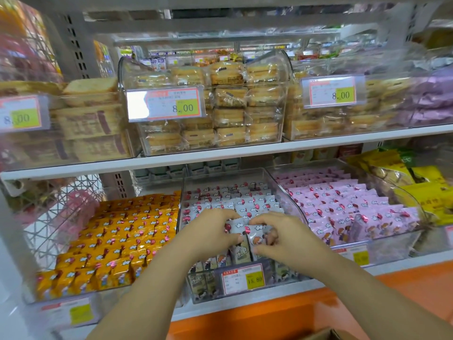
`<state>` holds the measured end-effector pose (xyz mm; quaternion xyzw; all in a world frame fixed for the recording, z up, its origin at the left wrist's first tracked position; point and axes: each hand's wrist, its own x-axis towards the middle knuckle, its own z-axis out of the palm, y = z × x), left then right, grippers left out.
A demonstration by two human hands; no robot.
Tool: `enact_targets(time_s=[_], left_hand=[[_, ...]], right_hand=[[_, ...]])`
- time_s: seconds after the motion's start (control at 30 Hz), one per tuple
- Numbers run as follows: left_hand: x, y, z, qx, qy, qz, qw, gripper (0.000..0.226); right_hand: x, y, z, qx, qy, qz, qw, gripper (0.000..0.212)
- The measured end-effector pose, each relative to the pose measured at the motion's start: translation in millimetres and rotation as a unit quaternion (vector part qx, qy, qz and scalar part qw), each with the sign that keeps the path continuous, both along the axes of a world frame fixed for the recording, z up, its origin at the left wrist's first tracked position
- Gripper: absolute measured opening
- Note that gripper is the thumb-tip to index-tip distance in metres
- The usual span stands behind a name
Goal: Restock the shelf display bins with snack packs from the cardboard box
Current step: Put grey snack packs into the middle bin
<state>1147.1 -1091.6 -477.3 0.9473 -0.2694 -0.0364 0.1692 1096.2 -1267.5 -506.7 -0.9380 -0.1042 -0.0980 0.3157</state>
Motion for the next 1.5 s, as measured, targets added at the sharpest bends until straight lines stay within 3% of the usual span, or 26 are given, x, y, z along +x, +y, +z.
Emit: enact_targets(time_s=[0.07,0.2,0.33,0.6,0.8,0.97,1.07,1.17,1.23,1.33,1.4,1.5], left_hand=[[3.5,5.3,3.2,-0.013,0.009,0.005,1.0,0.056],[7.0,4.5,-1.1,0.004,0.032,0.007,0.999,0.054],[6.8,-2.8,-8.0,0.029,0.026,0.01,0.999,0.052],[4.2,-9.0,-20.1,0.116,0.008,-0.013,0.993,0.044],[4.6,-15.2,-30.6,0.121,0.002,0.013,0.993,0.054],[-2.2,-12.2,-33.7,0.117,-0.008,0.03,0.993,0.056],[-13.6,-10.5,-33.0,0.085,-0.026,0.035,0.995,0.057],[-30.7,-8.5,-33.3,-0.013,-0.102,0.05,0.993,0.046],[-46.3,-8.0,-44.6,-0.114,-0.181,0.058,0.975,0.033],[-82.7,-11.8,-84.0,-0.264,-0.24,0.053,0.933,0.021],[-109.3,-15.6,-122.5,-0.311,-0.217,0.068,0.923,0.02],[-146.4,-17.4,-186.1,-0.288,-0.138,0.086,0.944,0.019]], right_hand=[[0.0,-1.4,-1.1,-0.014,0.02,0.004,1.0,0.049],[5.2,-2.3,-2.7,0.054,0.037,-0.023,0.998,0.046],[10.6,6.2,-9.6,-0.009,0.036,-0.01,0.999,0.032],[15.0,7.6,-9.4,-0.088,0.06,-0.013,0.994,0.028],[20.1,5.5,-23.0,-0.063,0.067,-0.03,0.995,0.027],[18.8,0.9,-23.0,-0.096,0.048,-0.016,0.994,0.032],[1.3,-1.7,-19.8,-0.13,0.043,0.013,0.991,0.043],[-24.9,-2.7,-28.9,-0.118,-0.044,0.001,0.992,0.055],[-42.3,-3.3,-35.9,-0.085,-0.093,-0.007,0.992,0.049],[-69.6,-8.5,-56.0,-0.059,-0.095,-0.008,0.994,0.035],[-87.1,-15.7,-78.7,-0.043,-0.094,-0.014,0.995,0.028],[-111.7,-35.0,-129.5,-0.036,-0.023,-0.033,0.999,0.026]])
